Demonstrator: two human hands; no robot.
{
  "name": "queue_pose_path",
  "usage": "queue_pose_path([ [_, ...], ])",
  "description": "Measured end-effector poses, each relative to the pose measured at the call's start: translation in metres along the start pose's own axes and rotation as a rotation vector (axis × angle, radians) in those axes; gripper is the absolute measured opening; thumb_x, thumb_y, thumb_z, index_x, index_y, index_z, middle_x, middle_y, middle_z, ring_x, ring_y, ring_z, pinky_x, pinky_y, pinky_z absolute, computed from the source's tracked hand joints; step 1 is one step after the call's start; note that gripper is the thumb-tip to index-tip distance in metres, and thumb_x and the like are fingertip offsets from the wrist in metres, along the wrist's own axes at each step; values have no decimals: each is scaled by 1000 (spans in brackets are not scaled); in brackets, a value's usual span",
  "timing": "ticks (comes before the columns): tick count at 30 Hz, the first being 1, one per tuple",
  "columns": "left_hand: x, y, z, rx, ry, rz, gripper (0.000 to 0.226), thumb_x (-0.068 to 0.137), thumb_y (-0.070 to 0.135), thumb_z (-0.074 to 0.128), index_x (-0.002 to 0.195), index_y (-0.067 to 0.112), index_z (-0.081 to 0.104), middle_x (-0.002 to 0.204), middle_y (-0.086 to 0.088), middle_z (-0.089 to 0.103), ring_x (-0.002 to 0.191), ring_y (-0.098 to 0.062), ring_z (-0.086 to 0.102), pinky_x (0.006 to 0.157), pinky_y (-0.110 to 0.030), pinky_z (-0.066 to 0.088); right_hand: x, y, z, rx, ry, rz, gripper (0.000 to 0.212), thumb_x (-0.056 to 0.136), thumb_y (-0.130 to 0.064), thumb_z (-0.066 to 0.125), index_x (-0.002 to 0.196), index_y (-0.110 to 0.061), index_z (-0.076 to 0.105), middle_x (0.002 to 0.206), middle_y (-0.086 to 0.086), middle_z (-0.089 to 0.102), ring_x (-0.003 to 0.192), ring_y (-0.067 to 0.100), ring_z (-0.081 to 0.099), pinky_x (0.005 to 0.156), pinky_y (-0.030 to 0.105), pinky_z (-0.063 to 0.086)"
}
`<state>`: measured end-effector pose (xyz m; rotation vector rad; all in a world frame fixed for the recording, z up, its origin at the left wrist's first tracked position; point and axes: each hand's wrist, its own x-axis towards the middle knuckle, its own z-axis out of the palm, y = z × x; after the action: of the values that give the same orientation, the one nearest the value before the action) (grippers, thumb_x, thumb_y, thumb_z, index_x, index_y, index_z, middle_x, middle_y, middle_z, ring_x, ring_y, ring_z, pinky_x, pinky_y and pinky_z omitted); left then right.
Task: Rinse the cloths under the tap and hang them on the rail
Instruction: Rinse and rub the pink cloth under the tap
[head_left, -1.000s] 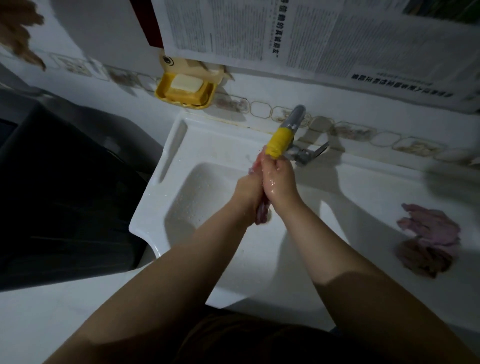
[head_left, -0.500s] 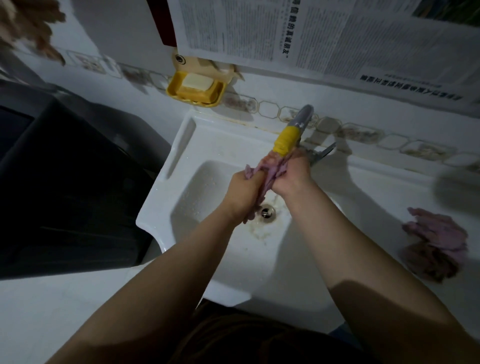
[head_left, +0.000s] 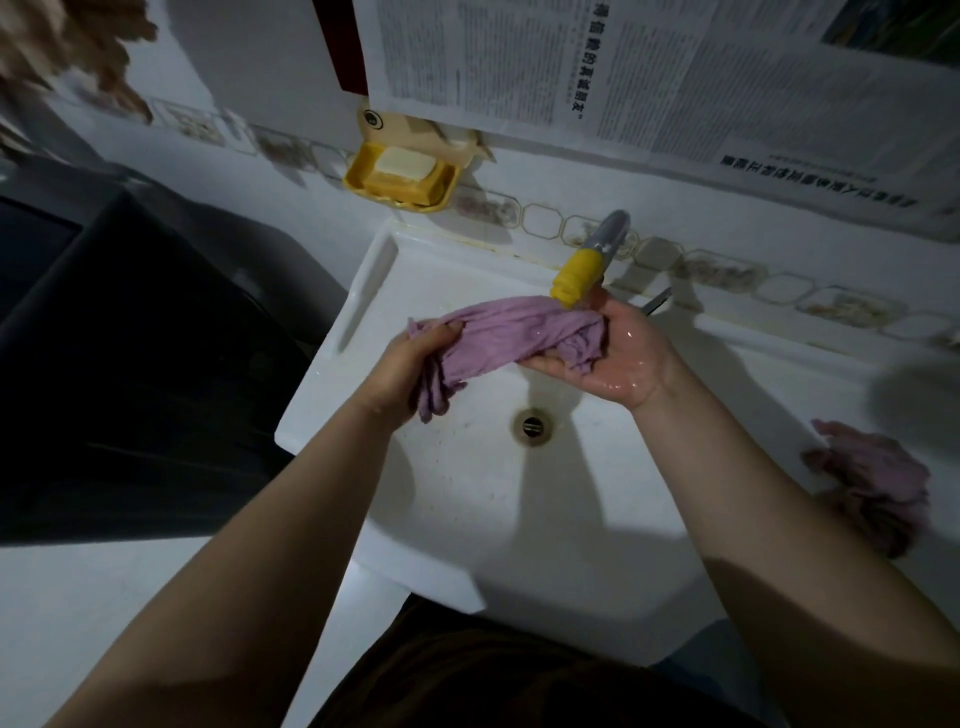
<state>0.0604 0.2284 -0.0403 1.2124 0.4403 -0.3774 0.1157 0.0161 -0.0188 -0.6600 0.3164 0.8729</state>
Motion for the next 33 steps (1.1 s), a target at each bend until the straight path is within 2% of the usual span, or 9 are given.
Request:
queue_pose_path([
  [5,11,-12,-8,427,163,-38,100,69,46,74,148,7,26,128,-14,50,110,-27,56,90,-39,50,-7,3,14,-101,-68,-34,34,68,-12,68,97,5,73,109,25,67,99,37,67,82,52,55],
  [8,13,-16,-2,852,424,106,106,74,44,77,153,20,12,158,-11,16,143,-31,21,117,-48,23,0,5,6,-29,-20,-23,88,45,-4,86,124,11,51,123,29,59,107,40,63,85,55,53],
  [12,14,-20,21,904,-84,237,70,69,21,72,132,0,47,122,-16,57,111,-24,57,94,-33,49,-2,13,9,7,49,-33,78,43,-2,82,115,7,55,113,27,62,97,35,67,85,50,53],
  [15,10,-20,38,572,22,113,36,74,12,63,108,-1,61,92,-11,67,79,-15,63,69,-26,52,-12,11,10,-64,147,-38,29,69,-8,60,92,7,66,93,24,68,79,32,70,73,47,56],
  [20,5,-1,42,657,27,166,14,83,7,67,94,9,60,79,-4,65,70,-18,61,61,-22,50,-20,-11,-28,-387,564,-185,26,90,-4,38,91,4,63,42,14,49,49,26,63,57,39,58],
  [22,-1,7,49,813,-39,250,18,82,8,68,98,11,60,82,0,63,70,-11,57,64,-19,46,-15,-18,-32,-492,599,-227,49,93,-6,46,140,-12,34,54,13,63,50,21,67,66,45,58],
  [25,-7,19,54,823,-62,301,23,83,1,63,104,9,61,83,1,61,68,-3,53,62,-8,41,-7,-29,-35,-651,559,-197,91,92,-21,60,149,-36,-9,114,12,69,63,19,70,59,39,57],
  [31,-21,40,56,872,-68,362,27,83,2,61,108,13,65,96,0,67,80,-5,60,70,-13,47,-36,-3,-54,-1308,505,-199,25,96,-36,52,115,-20,54,82,6,65,52,8,59,44,17,44],
  [33,-29,47,60,884,-83,391,29,82,3,63,109,13,63,93,0,66,77,-5,59,69,-12,47,-43,20,-69,-1391,429,-244,31,84,-58,58,100,-31,56,87,-3,65,69,2,60,67,27,50],
])
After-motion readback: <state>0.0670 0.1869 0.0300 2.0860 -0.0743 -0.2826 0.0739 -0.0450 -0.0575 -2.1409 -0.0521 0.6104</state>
